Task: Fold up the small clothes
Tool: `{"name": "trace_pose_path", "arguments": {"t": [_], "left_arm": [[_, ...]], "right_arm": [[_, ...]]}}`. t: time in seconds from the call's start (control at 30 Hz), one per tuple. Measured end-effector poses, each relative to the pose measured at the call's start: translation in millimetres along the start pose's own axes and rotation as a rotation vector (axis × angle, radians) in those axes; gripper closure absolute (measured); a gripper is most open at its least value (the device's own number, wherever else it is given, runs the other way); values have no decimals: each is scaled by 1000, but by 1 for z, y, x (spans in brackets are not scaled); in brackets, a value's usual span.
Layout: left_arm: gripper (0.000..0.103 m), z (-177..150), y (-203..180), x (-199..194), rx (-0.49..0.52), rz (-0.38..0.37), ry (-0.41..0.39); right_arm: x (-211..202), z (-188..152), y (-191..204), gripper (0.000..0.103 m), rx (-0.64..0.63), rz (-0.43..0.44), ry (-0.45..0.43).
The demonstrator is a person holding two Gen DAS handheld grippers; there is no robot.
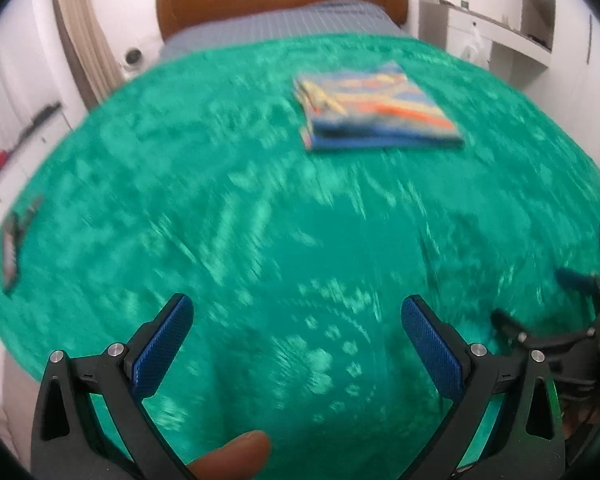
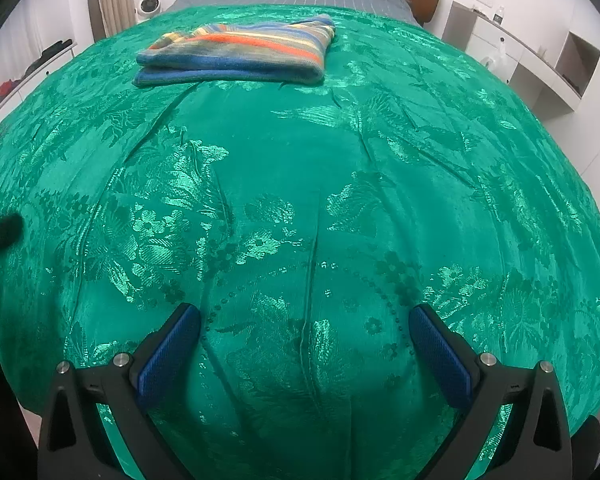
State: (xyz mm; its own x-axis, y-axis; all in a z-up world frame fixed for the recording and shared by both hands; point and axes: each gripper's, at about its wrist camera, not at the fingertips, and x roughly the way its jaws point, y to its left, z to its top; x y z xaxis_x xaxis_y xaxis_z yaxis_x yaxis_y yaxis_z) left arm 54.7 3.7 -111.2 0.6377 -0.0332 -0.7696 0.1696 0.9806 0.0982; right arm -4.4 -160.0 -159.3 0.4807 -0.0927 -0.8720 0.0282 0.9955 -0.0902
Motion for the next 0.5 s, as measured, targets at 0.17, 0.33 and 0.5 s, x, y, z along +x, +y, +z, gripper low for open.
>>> {"name": "trace_pose_path", "arguments": {"t": [0.17,0.33,0.5], "left_arm": [[0,29,11,-28,-42,-16,-27],[0,60,22,-61,-91,-33,-95],[0,70,22,-81,-104,2,-114]], "right_arm": [[-13,18,-6,0,0,90,30],[-77,61,-18,0,36,75,-123],[-137,89,-15,0,22,64,-217]]}}
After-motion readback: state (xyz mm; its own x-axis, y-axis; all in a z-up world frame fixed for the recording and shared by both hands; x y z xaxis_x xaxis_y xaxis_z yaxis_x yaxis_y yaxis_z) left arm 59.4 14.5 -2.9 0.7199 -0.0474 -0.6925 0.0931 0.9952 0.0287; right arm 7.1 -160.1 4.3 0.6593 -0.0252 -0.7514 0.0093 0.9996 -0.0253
